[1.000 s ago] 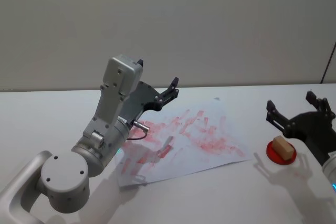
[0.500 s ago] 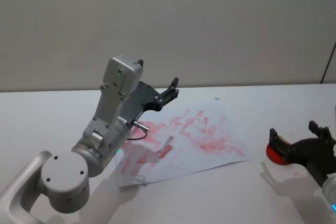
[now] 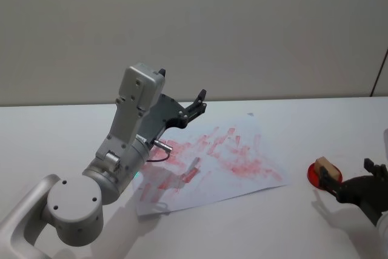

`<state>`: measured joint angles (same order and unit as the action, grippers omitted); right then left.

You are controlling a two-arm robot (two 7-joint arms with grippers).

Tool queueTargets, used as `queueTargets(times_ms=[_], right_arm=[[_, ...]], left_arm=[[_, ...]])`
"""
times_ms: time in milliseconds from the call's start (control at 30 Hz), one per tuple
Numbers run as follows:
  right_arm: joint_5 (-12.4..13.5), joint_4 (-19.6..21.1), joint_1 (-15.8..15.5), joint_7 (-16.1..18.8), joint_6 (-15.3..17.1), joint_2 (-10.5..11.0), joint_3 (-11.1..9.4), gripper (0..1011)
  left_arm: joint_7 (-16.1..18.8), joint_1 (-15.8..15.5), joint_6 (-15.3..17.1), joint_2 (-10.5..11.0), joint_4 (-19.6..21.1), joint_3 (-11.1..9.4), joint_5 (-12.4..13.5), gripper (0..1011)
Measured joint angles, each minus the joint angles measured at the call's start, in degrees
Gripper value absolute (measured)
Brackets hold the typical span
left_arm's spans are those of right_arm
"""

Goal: Use the one hand to pick up the stamp and affix it onto the A4 paper.

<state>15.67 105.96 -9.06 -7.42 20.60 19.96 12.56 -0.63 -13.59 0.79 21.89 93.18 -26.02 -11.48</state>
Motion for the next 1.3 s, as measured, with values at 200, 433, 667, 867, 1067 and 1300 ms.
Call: queueTargets(times_ms=[200,433,667,867,1067,1300], right_arm=[[-0.45,-1.33,0.87,0.93,1.4,-0.1,-0.34,1001],[-1.63,-3.89,3.12,3.35,2.65,-0.71,-0.45,1001],[-3.35,-6.86,6.0,6.23,3.58,-1.75,-0.18,1001],[-4.65,-8.95,8.02,8.2,4.23,-2.53,0.11,1001],[-5.41,-10.15,9.24,9.34,4.63,-3.02,0.27,887],[-5.92,-11.01,10.06,10.16,4.89,-3.35,0.39,676]], left_arm=[[0.0,0.0,0.0,0.0,0.0,0.0,0.0,1001],[0.0,0.0,0.0,0.0,0.0,0.0,0.0,1001],[0.0,0.0,0.0,0.0,0.0,0.0,0.0,1001],[0.0,0.0,0.0,0.0,0.0,0.0,0.0,1001],[0.0,0.0,0.0,0.0,0.0,0.0,0.0,1001],[0.0,0.0,0.0,0.0,0.0,0.0,0.0,1001]])
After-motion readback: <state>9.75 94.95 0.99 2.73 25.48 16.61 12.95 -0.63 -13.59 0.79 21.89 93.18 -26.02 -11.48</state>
